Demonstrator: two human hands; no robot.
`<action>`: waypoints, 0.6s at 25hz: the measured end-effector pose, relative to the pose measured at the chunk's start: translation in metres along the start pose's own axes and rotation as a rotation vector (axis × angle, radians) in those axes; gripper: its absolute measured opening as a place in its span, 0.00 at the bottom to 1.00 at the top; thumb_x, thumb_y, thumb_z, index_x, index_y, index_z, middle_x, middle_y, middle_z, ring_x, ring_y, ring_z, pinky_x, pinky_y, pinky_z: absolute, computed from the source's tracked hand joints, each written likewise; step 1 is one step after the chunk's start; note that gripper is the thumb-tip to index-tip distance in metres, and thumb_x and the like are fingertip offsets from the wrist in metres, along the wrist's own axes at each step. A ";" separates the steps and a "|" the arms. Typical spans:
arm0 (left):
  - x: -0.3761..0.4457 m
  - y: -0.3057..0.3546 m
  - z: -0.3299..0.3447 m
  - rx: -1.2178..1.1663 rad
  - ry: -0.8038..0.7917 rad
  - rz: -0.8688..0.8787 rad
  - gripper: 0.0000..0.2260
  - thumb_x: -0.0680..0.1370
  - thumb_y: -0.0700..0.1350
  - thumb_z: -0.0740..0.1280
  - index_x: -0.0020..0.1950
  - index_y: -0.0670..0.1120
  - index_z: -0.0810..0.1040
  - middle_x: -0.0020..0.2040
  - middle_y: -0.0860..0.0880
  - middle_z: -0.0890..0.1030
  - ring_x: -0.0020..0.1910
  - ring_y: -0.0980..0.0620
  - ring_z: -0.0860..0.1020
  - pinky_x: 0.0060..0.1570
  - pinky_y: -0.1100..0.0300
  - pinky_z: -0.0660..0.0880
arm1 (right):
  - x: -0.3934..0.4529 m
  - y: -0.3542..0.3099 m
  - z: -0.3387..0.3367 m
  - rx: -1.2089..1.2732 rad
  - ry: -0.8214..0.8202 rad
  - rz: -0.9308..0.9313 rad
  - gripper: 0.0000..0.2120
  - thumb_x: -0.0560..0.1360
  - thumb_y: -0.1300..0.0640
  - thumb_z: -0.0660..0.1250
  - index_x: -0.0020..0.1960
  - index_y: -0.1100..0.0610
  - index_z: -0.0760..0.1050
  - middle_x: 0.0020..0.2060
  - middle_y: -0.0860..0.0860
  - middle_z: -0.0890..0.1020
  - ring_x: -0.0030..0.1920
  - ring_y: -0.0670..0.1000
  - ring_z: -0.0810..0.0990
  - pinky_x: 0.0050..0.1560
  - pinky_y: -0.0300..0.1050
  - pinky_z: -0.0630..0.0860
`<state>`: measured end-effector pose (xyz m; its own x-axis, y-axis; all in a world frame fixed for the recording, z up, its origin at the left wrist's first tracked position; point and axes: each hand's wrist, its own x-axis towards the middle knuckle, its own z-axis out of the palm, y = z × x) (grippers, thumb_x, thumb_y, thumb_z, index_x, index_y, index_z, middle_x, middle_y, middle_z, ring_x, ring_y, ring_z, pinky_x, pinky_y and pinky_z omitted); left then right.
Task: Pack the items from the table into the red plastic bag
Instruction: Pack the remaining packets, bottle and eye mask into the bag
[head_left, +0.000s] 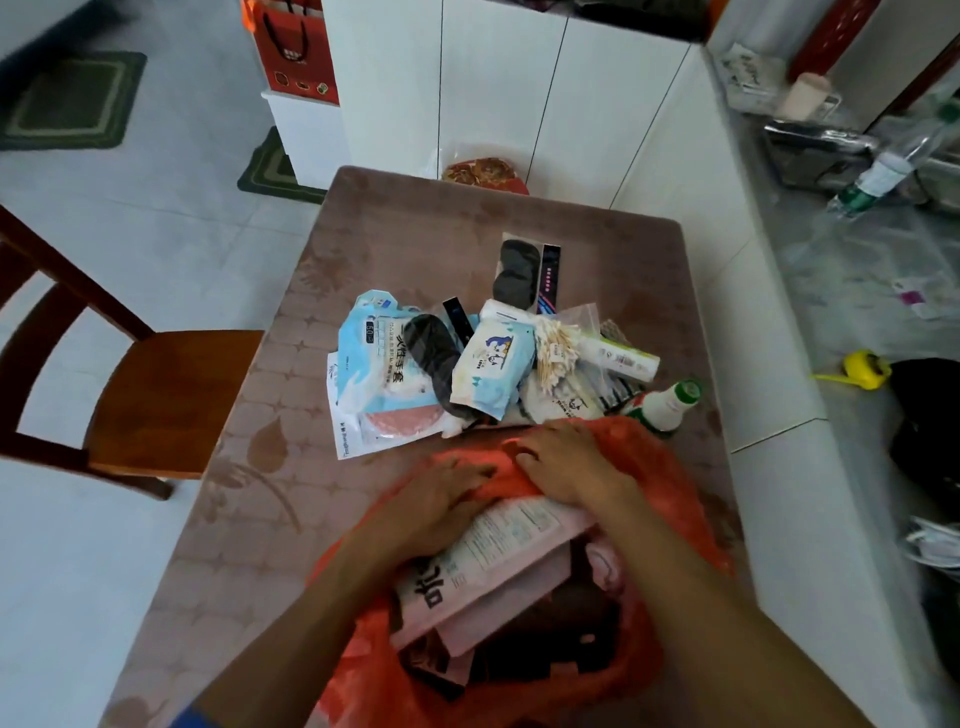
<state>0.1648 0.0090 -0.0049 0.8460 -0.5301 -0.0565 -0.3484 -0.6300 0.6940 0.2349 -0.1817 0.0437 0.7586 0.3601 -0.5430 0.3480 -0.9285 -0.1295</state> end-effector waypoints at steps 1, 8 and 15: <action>0.000 -0.001 -0.002 -0.054 -0.016 0.008 0.19 0.82 0.57 0.54 0.68 0.53 0.74 0.69 0.54 0.74 0.68 0.55 0.71 0.69 0.53 0.66 | 0.009 0.005 0.012 -0.012 -0.049 0.042 0.20 0.79 0.48 0.52 0.65 0.47 0.75 0.66 0.52 0.77 0.70 0.55 0.66 0.70 0.59 0.57; 0.024 0.011 0.002 -0.289 -0.148 -0.052 0.16 0.81 0.53 0.60 0.67 0.53 0.76 0.65 0.53 0.78 0.62 0.56 0.76 0.64 0.58 0.70 | 0.012 0.039 0.033 -0.002 -0.178 0.240 0.20 0.78 0.45 0.52 0.63 0.46 0.77 0.65 0.52 0.76 0.69 0.54 0.67 0.70 0.62 0.57; 0.029 0.023 -0.001 -0.326 -0.169 -0.143 0.17 0.80 0.56 0.58 0.63 0.52 0.78 0.61 0.54 0.80 0.57 0.57 0.78 0.59 0.53 0.73 | 0.021 0.065 0.041 0.259 0.255 0.236 0.10 0.74 0.52 0.63 0.50 0.52 0.81 0.50 0.53 0.85 0.50 0.56 0.81 0.47 0.48 0.76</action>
<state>0.1820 -0.0203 0.0101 0.7891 -0.5529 -0.2676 -0.0625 -0.5056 0.8605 0.2511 -0.2387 -0.0104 0.9241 0.1158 -0.3641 0.0237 -0.9685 -0.2479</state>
